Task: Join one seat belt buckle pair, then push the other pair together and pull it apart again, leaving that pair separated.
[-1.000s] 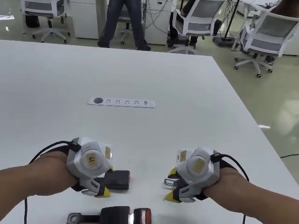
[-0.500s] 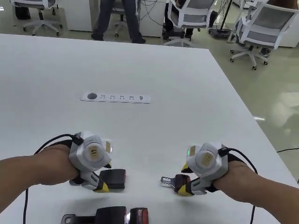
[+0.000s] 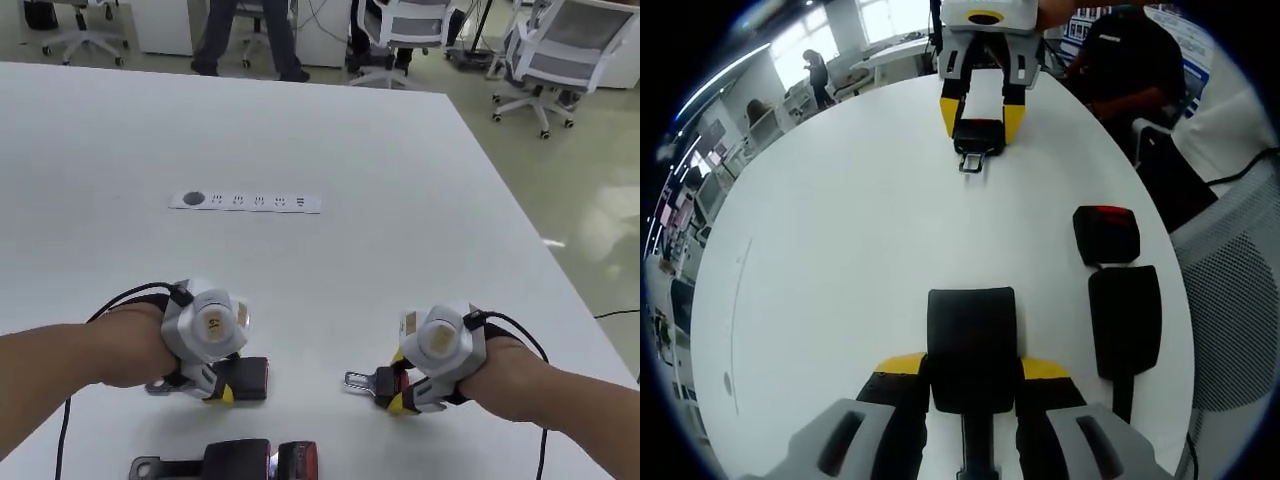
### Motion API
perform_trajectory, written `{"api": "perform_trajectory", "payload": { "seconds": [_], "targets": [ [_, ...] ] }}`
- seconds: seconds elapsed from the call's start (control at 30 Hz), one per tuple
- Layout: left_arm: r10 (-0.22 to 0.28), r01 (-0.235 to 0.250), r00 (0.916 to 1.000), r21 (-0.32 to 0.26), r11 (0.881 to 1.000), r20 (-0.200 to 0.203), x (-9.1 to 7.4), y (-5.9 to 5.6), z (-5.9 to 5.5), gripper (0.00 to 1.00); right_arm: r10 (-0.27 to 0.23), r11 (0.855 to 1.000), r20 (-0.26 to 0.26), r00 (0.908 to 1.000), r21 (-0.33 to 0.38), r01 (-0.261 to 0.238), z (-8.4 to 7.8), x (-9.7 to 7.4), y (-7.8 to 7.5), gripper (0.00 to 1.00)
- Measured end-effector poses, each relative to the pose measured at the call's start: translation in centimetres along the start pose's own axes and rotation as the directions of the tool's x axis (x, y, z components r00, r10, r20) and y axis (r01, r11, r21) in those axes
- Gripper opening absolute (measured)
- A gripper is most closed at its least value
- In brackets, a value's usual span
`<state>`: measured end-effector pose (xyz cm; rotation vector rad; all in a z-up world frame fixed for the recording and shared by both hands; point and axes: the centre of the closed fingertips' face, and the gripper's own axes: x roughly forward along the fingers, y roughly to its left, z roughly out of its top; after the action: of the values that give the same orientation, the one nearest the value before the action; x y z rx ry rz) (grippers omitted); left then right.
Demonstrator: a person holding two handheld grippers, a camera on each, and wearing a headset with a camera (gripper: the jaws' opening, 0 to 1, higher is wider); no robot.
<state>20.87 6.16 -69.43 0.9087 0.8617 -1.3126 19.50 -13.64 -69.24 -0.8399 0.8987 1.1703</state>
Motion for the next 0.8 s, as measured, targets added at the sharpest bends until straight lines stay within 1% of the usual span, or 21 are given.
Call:
{"api": "perform_trajectory", "payload": {
  "seconds": [0.1, 0.2, 0.27, 0.33, 0.47, 0.53, 0.6, 0.67, 0.73, 0.8],
  "targets": [
    [-0.003, 0.003, 1.0, -0.002, 1.0, 0.001, -0.1, -0.1, 0.0, 0.34, 0.006, 1.0, -0.005, 1.0, -0.016, -0.007, 0.1, 0.1, 0.0, 0.31],
    [-0.003, 0.003, 1.0, -0.022, 1.0, -0.001, -0.1, -0.3, 0.2, 0.34, 0.003, 1.0, -0.018, 0.9998, -0.028, -0.004, 0.2, 0.3, 0.0, 0.31],
    [0.002, -0.002, 1.0, -0.034, 0.999, -0.003, 0.0, -0.1, 0.1, 0.34, -0.002, 0.999, -0.028, 0.9996, -0.046, 0.001, 0.2, 0.4, 0.1, 0.32],
    [0.004, -0.004, 1.0, -0.013, 1.0, -0.007, 0.0, -0.3, 0.1, 0.33, -0.003, 0.998, -0.034, 0.9994, -0.056, 0.001, 0.3, 0.5, 0.2, 0.32],
    [0.007, -0.007, 0.9998, -0.009, 1.0, -0.018, 0.0, -0.3, 0.0, 0.33, -0.003, 0.998, -0.04, 0.9992, -0.064, 0.0, 0.5, 0.4, 0.2, 0.32],
    [0.004, -0.005, 0.9997, -0.014, 1.0, -0.024, 0.0, -0.1, -0.2, 0.33, -0.004, 0.998, -0.035, 0.9994, -0.062, 0.001, 0.6, 0.4, 0.2, 0.31],
    [0.0, 0.0, 0.9996, -0.016, 1.0, -0.029, 0.0, -0.2, -0.1, 0.33, -0.002, 0.998, -0.033, 0.9995, -0.062, 0.0, 0.9, 0.5, 0.2, 0.31],
    [-0.003, 0.003, 0.9995, -0.018, 1.0, -0.033, 0.1, 0.0, -0.2, 0.33, -0.001, 0.998, -0.031, 0.9995, -0.065, -0.001, 1.2, 0.7, 0.1, 0.31],
    [-0.002, 0.002, 0.9995, -0.014, 1.0, -0.03, 0.1, -0.2, -0.2, 0.33, 0.001, 0.998, -0.027, 0.9996, -0.069, -0.003, 1.7, 0.9, 0.3, 0.31],
    [0.0, 0.0, 0.9997, -0.014, 1.0, -0.025, 0.1, -0.2, -0.2, 0.33, 0.004, 0.997, -0.02, 0.9998, -0.077, -0.006, 2.5, 1.3, 0.6, 0.31]
  ]
}}
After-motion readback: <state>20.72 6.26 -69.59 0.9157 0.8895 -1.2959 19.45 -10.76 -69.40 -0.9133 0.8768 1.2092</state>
